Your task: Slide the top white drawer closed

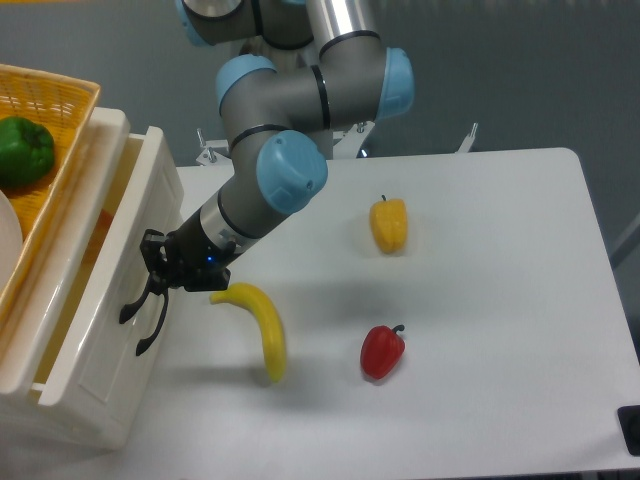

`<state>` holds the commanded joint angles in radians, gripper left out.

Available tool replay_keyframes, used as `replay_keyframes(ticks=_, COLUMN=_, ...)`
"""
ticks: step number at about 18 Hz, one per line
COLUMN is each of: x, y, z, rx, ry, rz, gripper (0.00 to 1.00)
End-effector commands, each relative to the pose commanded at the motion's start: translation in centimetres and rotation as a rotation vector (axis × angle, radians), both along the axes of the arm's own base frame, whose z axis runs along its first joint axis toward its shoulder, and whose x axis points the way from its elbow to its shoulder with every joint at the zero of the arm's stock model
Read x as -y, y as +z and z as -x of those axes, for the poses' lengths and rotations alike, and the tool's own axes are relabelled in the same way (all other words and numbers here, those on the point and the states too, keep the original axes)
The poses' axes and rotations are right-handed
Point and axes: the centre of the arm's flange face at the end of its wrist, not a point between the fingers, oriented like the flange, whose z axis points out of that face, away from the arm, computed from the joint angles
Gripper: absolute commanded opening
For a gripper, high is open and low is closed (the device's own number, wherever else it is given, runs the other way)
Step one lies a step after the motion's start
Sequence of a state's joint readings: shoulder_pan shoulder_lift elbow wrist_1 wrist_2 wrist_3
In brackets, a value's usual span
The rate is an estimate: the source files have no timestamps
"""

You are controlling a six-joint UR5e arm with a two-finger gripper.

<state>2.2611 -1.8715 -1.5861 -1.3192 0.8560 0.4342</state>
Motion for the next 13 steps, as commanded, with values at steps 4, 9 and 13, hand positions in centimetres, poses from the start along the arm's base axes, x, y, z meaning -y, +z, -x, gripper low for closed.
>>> replay_keyframes(ticks=4, x=-0.3, y=-0.3, z=-0.6, rx=-0.003, ry=-0.010, rz=0.009, gripper=0.04)
replay_keyframes(ticks=9, x=0.9, y=-0.6, z=2.9, rx=-0.008, ry=0.040, rz=0.009, gripper=0.08)
replay_keyframes(ticks=13, x=4.4, y=-0.3, z=9.8, rx=-0.056, ry=0.140, rz=0.024, gripper=0.14)
